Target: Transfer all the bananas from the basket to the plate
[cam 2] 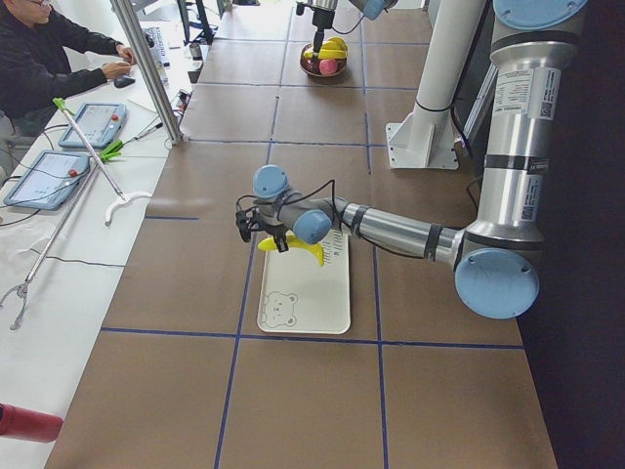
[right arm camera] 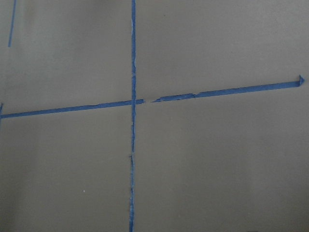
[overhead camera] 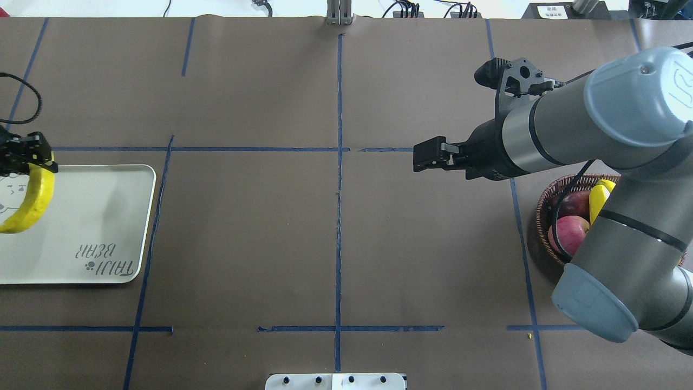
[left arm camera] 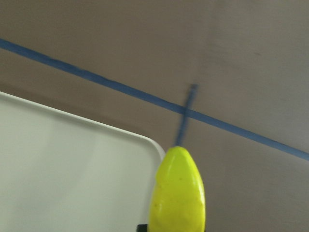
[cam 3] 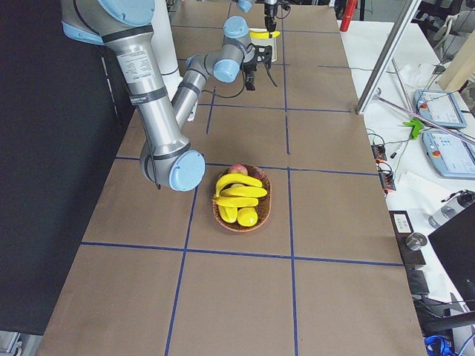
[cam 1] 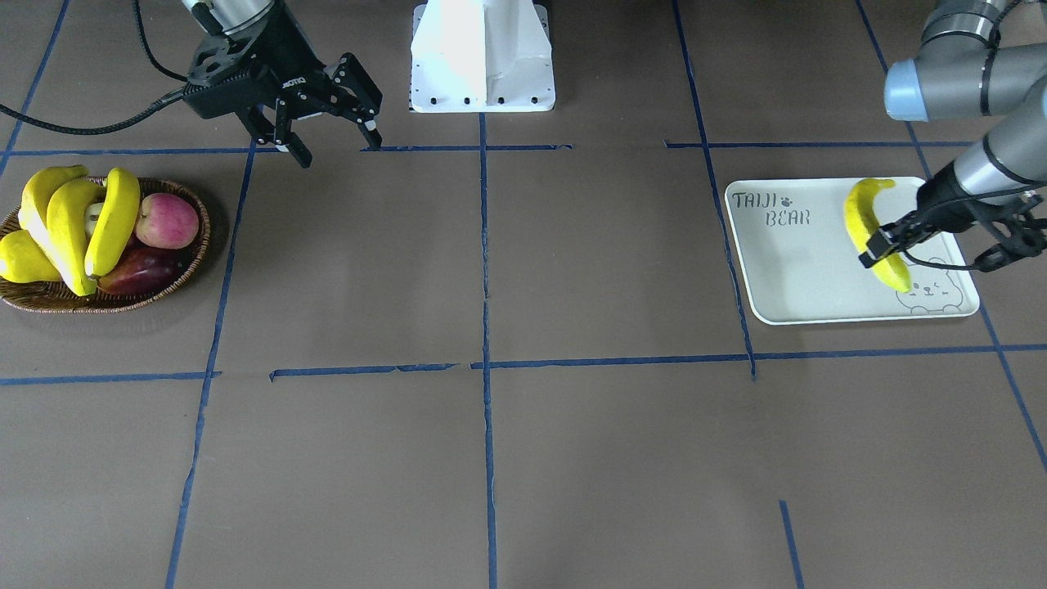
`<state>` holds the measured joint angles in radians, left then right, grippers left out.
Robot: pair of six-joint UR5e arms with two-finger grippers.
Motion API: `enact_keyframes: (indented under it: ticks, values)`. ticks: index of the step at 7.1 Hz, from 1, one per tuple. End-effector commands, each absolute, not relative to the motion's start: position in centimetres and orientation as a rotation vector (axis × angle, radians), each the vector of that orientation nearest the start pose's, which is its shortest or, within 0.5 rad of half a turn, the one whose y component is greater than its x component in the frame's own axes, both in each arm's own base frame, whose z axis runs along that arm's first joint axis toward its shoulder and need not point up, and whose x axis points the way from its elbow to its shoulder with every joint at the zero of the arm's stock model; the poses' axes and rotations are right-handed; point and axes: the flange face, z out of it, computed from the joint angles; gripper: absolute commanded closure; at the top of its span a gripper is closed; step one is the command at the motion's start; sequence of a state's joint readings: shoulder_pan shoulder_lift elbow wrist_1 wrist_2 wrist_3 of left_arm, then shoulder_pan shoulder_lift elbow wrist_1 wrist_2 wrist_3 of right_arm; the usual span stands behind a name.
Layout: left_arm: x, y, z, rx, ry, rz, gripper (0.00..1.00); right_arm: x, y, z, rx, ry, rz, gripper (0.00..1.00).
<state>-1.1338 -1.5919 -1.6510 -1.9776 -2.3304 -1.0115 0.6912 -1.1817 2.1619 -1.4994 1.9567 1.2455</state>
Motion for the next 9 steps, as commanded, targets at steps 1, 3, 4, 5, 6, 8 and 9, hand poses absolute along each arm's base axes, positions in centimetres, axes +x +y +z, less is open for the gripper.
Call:
enact_keyframes:
  ticks: [1,3,4,5,6,8,9]
  values:
    - [14.2,-49.4,63.1,-0.196,0.814,-0.381,1.0,-33.0,-40.4,20.0,0.206,-1.042,0.114,0.0]
    - [14.4,-49.6,63.8,-0.207,0.806,-0.385,1.0,-32.7,-40.9,20.2,0.219,-1.035,0.111,0.0]
    - [14.3,-49.4,64.5,-0.216,0.799,-0.387,0.92,-32.6,-41.0,20.4,0.218,-1.03,0.114,0.0]
    - [14.3,-49.5,64.8,-0.215,0.797,-0.383,0.27,-32.6,-41.0,20.4,0.218,-1.031,0.115,0.0]
    - [14.3,-49.5,64.8,-0.2,0.809,-0.373,0.0,-32.5,-41.1,20.7,0.215,-1.026,0.118,0.0]
    - [14.3,-49.5,63.8,-0.128,0.862,-0.345,0.0,-31.2,-41.6,22.6,0.217,-0.994,0.114,0.0]
    - [14.4,-49.6,62.7,-0.087,0.891,-0.324,0.0,-29.0,-42.1,26.0,0.234,-0.939,0.068,0.0]
